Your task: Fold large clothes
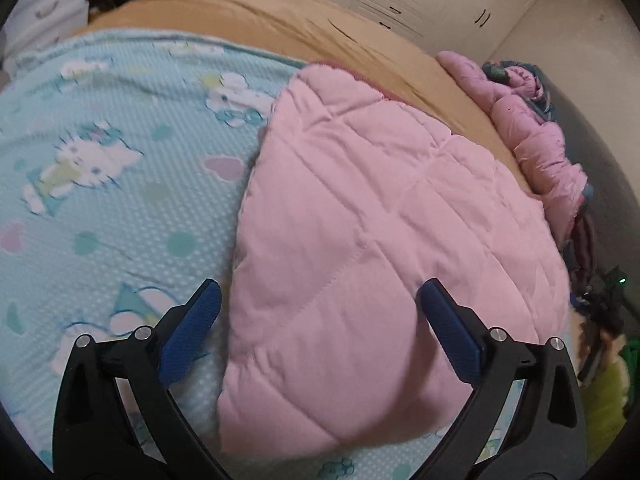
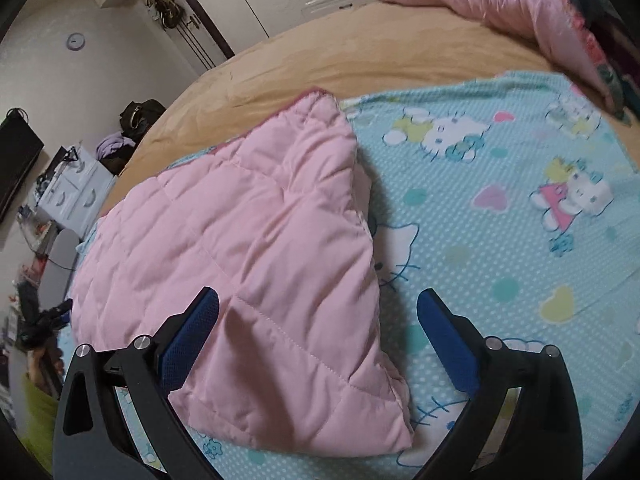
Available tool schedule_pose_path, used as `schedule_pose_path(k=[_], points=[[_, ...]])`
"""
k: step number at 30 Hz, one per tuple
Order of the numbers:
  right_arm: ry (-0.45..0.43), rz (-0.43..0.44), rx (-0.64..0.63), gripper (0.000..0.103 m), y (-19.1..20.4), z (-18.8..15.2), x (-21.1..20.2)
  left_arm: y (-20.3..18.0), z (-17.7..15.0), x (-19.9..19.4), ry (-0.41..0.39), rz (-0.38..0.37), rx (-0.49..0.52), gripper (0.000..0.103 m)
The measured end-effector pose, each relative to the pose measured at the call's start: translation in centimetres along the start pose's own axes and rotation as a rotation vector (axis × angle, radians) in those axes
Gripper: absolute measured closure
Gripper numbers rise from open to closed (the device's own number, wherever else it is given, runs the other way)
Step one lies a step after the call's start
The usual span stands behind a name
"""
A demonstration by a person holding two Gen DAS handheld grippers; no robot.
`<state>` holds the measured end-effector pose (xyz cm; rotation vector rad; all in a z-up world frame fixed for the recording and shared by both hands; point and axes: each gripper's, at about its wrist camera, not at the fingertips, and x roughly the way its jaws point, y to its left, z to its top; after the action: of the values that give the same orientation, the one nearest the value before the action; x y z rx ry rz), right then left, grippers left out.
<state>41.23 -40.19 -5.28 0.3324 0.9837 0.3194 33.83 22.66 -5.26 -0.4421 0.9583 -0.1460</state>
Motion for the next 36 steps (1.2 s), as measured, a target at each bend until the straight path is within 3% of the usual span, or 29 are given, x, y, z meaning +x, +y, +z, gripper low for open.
schedule_pose_path(k=[3, 6, 12, 16, 17, 18, 21, 27, 30, 36], points=[[0.054, 0.058, 0.014, 0.004, -0.3, 0.1, 1.7, 1.6, 0.2, 1.8, 0.052, -0.087, -0.062, 0.008], [0.096, 0.087, 0.005, 0.004, -0.3, 0.2, 3.3, 2.1, 0.2, 2.9, 0.082, -0.128, -0.076, 0.008], [0.198, 0.155, 0.052, 0.004, -0.9, 1.2, 6.5, 2.0, 0.9, 5.0, 0.118, -0.167, -0.096, 0.008], [0.24, 0.154, 0.07, 0.004, -0.3, 1.7, 8.3, 0.7, 1.5, 5.4, 0.096, -0.135, -0.056, 0.009], [0.235, 0.149, 0.066, 0.005, -0.1, 1.8, 8.4, 0.4, 1.6, 5.4, 0.084, -0.128, -0.043, 0.015], [0.227, 0.146, 0.061, 0.006, 0.3, 1.8, 8.5, 0.1, 1.7, 5.5, 0.073, -0.134, -0.033, 0.031], [0.204, 0.15, 0.08, 0.016, 0.7, 1.4, 8.3, -1.1, 1.9, 5.6, 0.056, -0.116, 0.0, 0.044], [0.147, 0.109, 0.056, 0.043, 2.3, 0.5, 6.6, -2.3, 2.4, 5.1, 0.032, -0.096, 0.051, 0.056], [0.13, 0.079, 0.044, 0.049, 3.1, 0.3, 6.2, -2.9, 2.5, 4.5, 0.013, -0.07, 0.086, 0.059], [0.115, 0.05, 0.053, 0.051, 3.7, -0.5, 6.1, -2.0, 2.5, 4.2, 0.01, -0.087, 0.085, 0.06]])
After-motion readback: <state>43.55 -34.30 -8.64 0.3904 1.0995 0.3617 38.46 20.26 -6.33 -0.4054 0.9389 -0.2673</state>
